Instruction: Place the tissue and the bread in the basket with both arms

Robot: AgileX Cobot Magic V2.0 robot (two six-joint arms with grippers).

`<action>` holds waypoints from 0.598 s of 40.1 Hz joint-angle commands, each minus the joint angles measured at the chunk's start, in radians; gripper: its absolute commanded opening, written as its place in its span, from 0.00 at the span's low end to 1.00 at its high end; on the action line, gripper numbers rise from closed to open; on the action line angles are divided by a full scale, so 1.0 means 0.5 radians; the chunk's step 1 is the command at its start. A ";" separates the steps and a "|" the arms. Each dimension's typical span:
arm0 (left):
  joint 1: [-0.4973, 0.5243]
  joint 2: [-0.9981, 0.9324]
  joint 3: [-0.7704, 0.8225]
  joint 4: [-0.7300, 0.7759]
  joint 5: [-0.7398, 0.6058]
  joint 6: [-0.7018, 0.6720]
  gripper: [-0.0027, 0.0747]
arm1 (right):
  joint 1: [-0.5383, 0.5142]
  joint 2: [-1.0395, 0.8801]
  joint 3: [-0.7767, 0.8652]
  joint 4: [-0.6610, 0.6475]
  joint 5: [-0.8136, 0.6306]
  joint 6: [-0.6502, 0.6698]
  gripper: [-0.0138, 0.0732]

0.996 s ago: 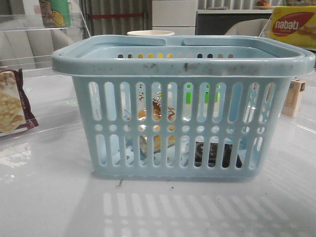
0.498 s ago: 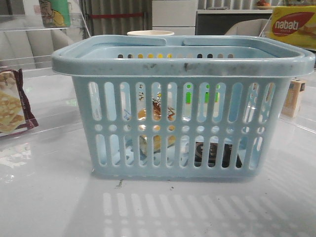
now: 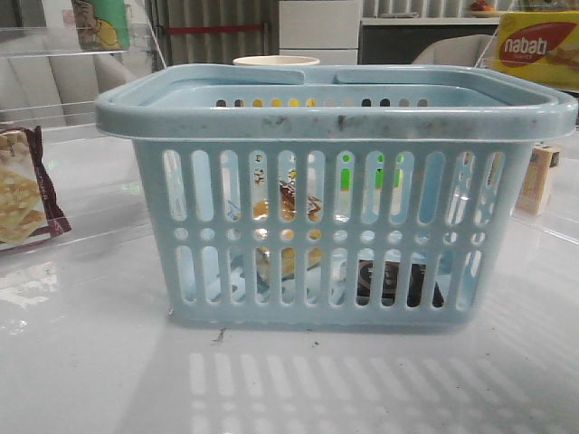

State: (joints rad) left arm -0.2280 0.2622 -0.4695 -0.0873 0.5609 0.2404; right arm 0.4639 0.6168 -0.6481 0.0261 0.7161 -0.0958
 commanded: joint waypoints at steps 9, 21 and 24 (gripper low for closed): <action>0.218 -0.261 0.331 -0.017 -0.449 -0.013 0.15 | 0.001 -0.004 -0.056 0.006 -0.127 -0.021 0.22; 0.331 -0.507 0.689 0.038 -0.760 -0.282 0.15 | 0.001 -0.002 -0.056 0.006 -0.128 -0.021 0.22; 0.354 -0.567 0.734 0.051 -0.760 -0.284 0.15 | 0.001 -0.002 -0.056 0.006 -0.128 -0.021 0.22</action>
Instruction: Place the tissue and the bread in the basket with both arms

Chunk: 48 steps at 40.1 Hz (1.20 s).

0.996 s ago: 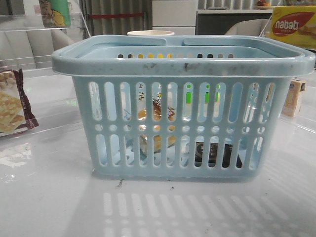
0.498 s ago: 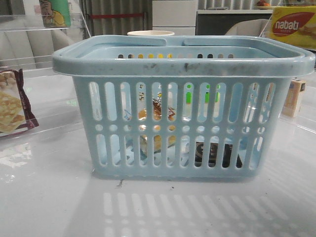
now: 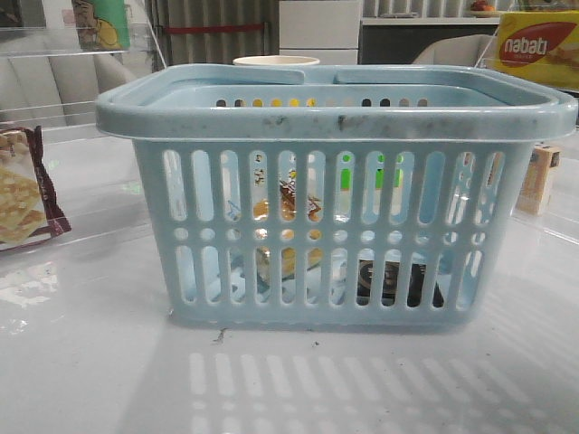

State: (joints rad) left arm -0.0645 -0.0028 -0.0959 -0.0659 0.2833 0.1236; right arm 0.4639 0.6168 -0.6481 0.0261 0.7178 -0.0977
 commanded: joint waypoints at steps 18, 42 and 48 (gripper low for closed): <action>0.045 -0.044 0.207 0.083 -0.567 -0.230 0.15 | 0.001 -0.002 -0.056 0.006 -0.130 -0.017 0.22; -0.005 -0.044 0.207 0.083 -0.606 -0.230 0.15 | 0.001 -0.002 -0.056 0.006 -0.130 -0.017 0.22; -0.005 -0.044 0.207 0.076 -0.606 -0.230 0.15 | 0.001 -0.002 -0.056 0.006 -0.130 -0.017 0.22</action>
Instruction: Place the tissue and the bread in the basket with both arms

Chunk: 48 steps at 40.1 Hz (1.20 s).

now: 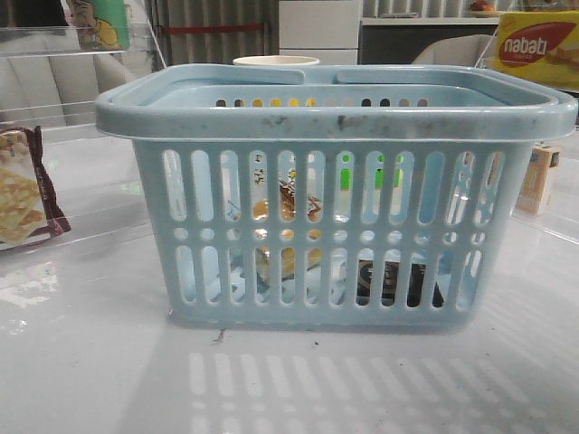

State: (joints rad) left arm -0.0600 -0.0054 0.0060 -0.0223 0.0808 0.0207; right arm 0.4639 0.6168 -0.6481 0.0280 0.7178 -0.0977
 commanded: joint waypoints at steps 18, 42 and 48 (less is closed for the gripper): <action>-0.014 -0.038 0.003 -0.011 -0.201 -0.024 0.15 | 0.001 -0.002 -0.056 0.002 -0.130 -0.017 0.22; -0.014 -0.034 0.003 -0.011 -0.201 -0.024 0.15 | -0.091 -0.103 0.003 0.003 -0.132 -0.017 0.22; -0.014 -0.034 0.003 -0.011 -0.201 -0.024 0.15 | -0.295 -0.308 0.161 0.005 -0.262 -0.015 0.22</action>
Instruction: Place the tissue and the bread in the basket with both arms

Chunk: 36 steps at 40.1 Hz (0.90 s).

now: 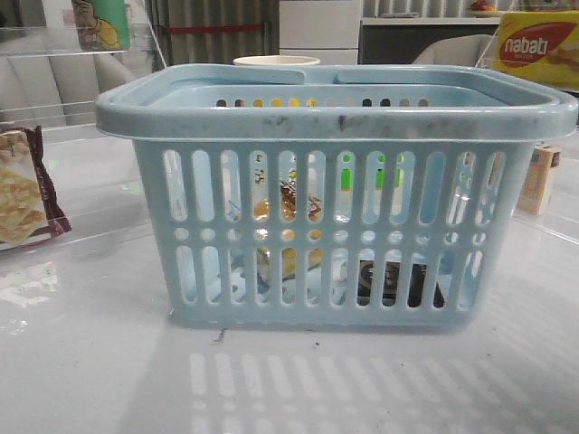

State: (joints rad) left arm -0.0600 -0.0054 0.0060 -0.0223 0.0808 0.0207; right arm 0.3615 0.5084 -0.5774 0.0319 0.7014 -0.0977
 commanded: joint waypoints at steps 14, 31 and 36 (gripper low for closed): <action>-0.014 -0.034 0.003 -0.011 -0.201 -0.024 0.15 | -0.527 -0.769 0.770 0.020 -1.139 -0.015 0.22; -0.014 -0.034 0.003 -0.011 -0.201 -0.024 0.15 | -0.740 -1.073 1.214 0.020 -1.519 -0.015 0.22; -0.014 -0.034 0.003 -0.011 -0.201 -0.024 0.15 | -0.740 -1.073 1.214 0.020 -1.519 -0.015 0.22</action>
State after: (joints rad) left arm -0.0600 -0.0054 0.0060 -0.0223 0.0742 0.0207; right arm -0.0015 -0.0112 0.0293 0.0430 0.0392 -0.0977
